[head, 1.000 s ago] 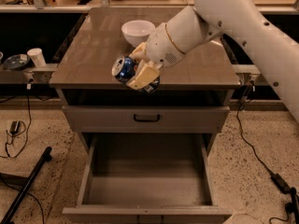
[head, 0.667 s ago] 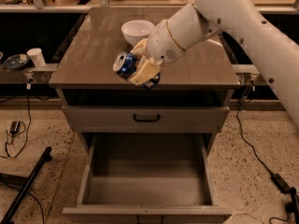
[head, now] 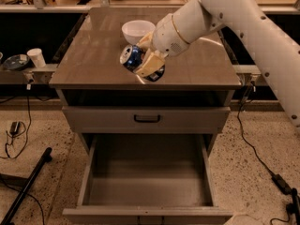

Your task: Pick pepsi can from middle drawer and place on counter

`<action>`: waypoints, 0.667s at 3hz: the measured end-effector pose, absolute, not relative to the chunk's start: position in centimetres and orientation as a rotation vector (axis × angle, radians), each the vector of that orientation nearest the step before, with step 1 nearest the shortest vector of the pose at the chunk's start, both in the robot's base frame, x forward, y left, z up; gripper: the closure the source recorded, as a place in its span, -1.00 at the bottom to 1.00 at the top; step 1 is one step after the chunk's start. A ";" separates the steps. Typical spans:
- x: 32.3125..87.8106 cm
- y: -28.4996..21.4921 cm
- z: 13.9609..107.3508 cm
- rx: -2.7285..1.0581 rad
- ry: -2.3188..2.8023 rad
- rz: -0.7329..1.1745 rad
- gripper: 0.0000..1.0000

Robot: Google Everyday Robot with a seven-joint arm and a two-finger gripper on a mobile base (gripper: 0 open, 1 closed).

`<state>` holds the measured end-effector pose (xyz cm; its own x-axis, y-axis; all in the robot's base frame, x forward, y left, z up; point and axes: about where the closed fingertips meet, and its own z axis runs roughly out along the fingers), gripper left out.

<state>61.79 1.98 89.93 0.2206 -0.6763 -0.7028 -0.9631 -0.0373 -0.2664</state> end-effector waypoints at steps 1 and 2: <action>63.3 1.7 89.8 -1.791 1.528 0.516 1.00; 65.0 1.3 89.3 -1.786 1.523 0.550 1.00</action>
Offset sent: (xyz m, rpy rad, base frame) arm 0.0545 -0.0173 -0.0074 0.0355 0.0407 0.0170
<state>65.01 1.34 89.33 0.2133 -0.6643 -0.7164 -0.9687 -0.0486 -0.2435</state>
